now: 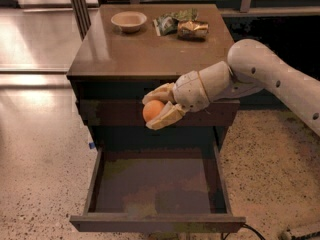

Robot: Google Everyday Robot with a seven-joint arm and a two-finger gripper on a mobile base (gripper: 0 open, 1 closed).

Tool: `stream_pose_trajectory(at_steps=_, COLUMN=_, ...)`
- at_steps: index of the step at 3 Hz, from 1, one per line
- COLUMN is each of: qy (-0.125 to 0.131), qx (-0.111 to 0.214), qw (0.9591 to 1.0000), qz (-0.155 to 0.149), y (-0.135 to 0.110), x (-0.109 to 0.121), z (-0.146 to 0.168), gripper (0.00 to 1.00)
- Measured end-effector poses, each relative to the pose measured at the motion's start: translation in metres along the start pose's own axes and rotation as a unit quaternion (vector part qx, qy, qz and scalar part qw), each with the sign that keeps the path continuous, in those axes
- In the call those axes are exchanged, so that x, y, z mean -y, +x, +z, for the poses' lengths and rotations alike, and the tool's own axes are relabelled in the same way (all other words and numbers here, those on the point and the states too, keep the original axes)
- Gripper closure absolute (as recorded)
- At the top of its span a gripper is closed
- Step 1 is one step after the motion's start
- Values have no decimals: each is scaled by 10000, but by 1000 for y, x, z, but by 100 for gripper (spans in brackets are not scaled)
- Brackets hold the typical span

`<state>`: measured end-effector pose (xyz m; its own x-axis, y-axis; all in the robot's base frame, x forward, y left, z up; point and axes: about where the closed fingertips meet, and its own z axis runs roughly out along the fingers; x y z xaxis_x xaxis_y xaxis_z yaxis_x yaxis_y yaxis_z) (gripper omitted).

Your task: Place orange into middle drawer

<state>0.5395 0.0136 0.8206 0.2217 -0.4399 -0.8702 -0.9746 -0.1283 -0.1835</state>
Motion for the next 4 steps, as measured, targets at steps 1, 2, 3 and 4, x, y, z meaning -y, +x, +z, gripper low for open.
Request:
stream_pose_trajectory(at_steps=1, qy=35, qx=-86, qw=9998, qz=173, y=13, x=-8, z=5, gripper=100)
stream_pose_trajectory(at_steps=2, qy=132, qx=-142, qw=9979, qz=626, y=53, x=-29, z=24, gripper=100)
stream_pose_trajectory(at_steps=3, qy=276, qx=-200, qw=9954, qz=891, y=80, x=-40, z=39, gripper=100)
stream_pose_trajectory(at_steps=4, qy=374, qx=-237, qw=9912, qz=1245, y=122, x=-66, z=71, gripper=100)
